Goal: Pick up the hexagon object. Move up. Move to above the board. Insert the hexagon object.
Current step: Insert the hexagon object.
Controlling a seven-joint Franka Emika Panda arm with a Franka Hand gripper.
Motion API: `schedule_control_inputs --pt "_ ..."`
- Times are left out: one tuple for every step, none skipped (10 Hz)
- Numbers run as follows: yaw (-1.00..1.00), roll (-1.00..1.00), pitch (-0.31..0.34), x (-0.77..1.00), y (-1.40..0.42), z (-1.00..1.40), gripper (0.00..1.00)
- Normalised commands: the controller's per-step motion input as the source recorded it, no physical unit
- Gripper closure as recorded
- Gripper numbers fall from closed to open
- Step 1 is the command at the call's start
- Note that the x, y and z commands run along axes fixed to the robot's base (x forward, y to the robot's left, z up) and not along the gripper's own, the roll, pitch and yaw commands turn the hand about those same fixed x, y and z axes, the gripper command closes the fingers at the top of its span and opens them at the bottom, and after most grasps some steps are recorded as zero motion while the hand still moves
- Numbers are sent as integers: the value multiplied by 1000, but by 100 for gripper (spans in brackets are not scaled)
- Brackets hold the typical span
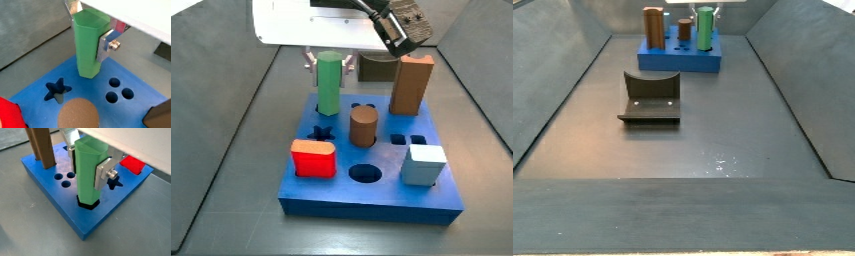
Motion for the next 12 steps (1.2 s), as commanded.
schedule_control_inputs --pt "106 176 -119 -303 46 -260 100" --pt "80 141 -124 -254 14 -349 100" --pt "3 100 -106 -63 0 -520 100" --pt "0 44 -141 0 0 -717 100" --pt "-71 39 -71 183 -23 -729 100" --pt "-220 131 4 297 0 -597 100" --pt "-240 154 34 226 0 -571 100" --pt "-260 176 47 180 0 -543 100" --pt "-274 204 33 134 0 -663 100" --pt "-189 226 0 -17 0 -903 100" --pt "-114 137 -26 -109 0 -1000 100" --pt "-100 141 -40 -91 0 -1000 100"
